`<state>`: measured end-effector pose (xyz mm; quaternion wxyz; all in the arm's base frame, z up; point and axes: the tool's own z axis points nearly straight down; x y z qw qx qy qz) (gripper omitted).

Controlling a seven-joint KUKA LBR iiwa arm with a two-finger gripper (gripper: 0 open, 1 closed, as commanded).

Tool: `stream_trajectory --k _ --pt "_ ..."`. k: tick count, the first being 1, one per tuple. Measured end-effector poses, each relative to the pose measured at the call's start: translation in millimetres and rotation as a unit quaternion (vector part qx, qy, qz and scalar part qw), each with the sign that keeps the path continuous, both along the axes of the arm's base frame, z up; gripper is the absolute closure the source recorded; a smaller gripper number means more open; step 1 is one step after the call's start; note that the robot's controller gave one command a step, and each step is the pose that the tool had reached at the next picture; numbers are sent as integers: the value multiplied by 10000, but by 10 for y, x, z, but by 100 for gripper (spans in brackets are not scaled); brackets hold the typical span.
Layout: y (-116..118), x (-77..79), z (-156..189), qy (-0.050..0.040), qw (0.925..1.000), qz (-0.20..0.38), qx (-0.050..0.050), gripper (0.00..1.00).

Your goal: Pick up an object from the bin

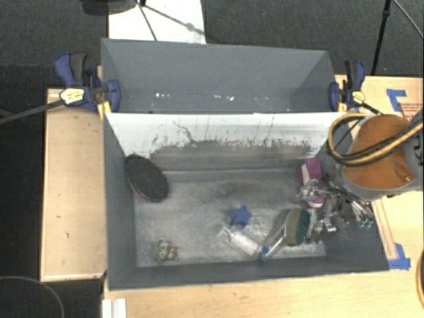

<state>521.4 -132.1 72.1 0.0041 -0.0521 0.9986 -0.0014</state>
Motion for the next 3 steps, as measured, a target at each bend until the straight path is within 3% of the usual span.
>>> stream_trajectory --k 1,2,3 --pt "337 -16 9 -2 9992 402 -4 0" --pt "334 3 22 -35 9992 404 -5 100" --pt "-74 165 1980 -18 9914 1311 -19 100"
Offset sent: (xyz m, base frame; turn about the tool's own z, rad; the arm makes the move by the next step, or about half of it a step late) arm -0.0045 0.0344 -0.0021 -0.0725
